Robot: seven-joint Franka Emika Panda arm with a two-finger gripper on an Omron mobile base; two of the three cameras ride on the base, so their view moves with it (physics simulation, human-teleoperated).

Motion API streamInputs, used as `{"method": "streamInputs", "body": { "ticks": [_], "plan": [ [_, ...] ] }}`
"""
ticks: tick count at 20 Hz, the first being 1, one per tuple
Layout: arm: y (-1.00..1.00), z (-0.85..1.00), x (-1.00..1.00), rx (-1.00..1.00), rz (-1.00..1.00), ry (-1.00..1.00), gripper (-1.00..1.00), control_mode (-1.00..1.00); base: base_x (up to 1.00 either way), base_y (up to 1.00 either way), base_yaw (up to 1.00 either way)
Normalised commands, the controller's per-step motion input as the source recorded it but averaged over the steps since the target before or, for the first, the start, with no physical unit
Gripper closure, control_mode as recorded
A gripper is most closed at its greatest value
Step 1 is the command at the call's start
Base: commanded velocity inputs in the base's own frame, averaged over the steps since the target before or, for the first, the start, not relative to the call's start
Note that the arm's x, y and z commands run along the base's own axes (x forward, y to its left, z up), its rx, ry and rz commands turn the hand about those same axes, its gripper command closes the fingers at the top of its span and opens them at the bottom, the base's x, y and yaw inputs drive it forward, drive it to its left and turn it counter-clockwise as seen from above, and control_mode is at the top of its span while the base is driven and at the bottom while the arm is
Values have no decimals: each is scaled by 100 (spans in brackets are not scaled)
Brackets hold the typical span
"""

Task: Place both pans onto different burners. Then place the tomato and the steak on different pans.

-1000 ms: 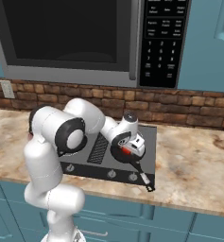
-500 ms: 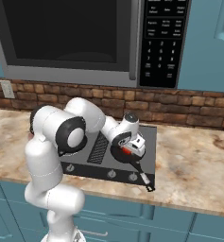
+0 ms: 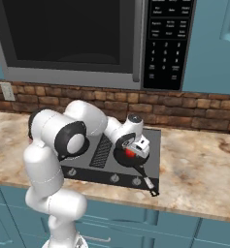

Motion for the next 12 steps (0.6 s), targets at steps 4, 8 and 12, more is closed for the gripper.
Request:
{"method": "streamInputs", "body": {
  "ticks": [4,8,12],
  "plan": [
    [0,50,-3,0,0,-5,-100,-100,0,0,0],
    [18,47,-39,-4,1,-3,-100,-100,0,0,0],
    [44,33,-50,-5,4,0,-100,-100,0,0,0]
  ]
}}
